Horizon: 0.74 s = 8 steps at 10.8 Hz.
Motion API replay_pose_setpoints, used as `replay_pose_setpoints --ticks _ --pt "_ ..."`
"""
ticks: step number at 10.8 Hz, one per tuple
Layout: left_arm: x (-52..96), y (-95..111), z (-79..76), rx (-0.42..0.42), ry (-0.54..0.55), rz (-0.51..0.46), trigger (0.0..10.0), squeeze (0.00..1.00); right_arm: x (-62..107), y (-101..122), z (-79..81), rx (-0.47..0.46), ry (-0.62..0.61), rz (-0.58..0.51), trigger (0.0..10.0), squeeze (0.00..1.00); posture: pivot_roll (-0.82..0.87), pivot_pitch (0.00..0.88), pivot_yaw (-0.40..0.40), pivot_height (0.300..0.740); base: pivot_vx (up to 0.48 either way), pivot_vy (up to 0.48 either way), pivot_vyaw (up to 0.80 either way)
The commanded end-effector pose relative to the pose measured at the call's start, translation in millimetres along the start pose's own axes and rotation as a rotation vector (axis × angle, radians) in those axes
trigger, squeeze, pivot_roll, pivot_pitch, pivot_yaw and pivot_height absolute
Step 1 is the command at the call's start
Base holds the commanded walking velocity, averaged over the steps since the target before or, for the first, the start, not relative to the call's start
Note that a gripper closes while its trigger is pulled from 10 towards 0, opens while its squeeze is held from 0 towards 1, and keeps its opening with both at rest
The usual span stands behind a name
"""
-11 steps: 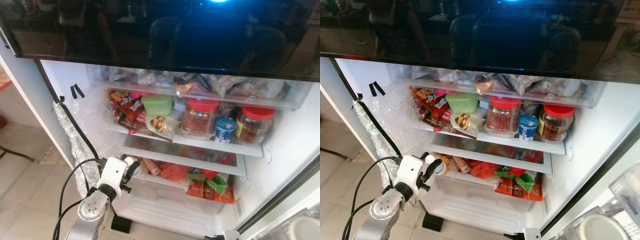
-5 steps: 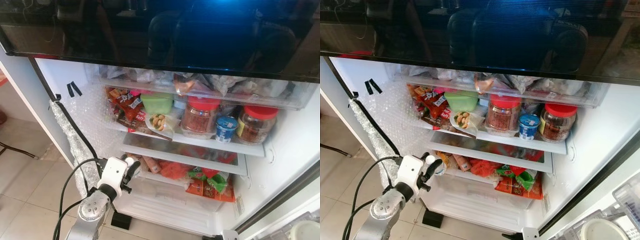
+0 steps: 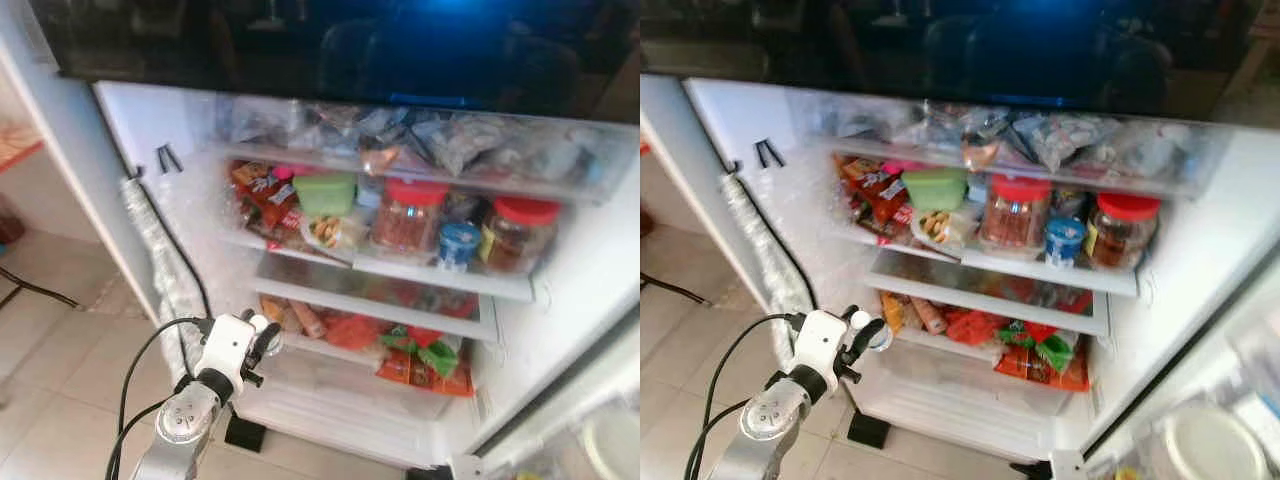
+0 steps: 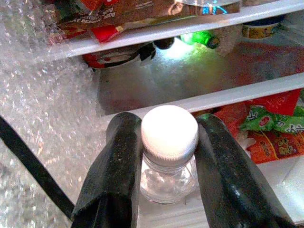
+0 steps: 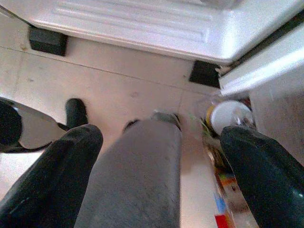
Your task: Restocking fridge
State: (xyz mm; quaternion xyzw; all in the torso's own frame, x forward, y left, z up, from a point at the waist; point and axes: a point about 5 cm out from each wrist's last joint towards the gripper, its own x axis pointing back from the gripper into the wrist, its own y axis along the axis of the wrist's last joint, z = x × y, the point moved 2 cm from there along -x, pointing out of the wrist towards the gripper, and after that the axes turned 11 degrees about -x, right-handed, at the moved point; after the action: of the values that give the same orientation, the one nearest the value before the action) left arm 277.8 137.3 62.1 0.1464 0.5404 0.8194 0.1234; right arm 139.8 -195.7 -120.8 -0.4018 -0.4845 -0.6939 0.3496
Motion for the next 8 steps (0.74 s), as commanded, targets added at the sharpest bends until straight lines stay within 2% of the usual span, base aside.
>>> replay_pose_setpoints --ticks 1,7,8 --pt "-0.8 5.5 2.6 -0.003 0.016 -0.025 10.0 0.0 0.9 -0.2 -3.9 -0.002 -0.014 0.002 10.0 0.0 0.06 0.0 0.004 0.676 0.0 0.0 0.0" --pt "-3.1 7.6 5.0 0.014 0.03 -0.029 10.0 0.0 0.8 -0.6 -2.9 -0.001 -0.003 0.01 10.0 0.0 0.06 0.001 0.005 0.676 0.0 0.0 0.0" --pt "-3.3 7.3 5.2 0.015 0.032 -0.029 10.0 0.0 0.6 0.0 -0.5 -0.019 0.021 0.001 10.0 0.0 0.06 0.001 0.006 0.656 0.0 0.0 0.0"
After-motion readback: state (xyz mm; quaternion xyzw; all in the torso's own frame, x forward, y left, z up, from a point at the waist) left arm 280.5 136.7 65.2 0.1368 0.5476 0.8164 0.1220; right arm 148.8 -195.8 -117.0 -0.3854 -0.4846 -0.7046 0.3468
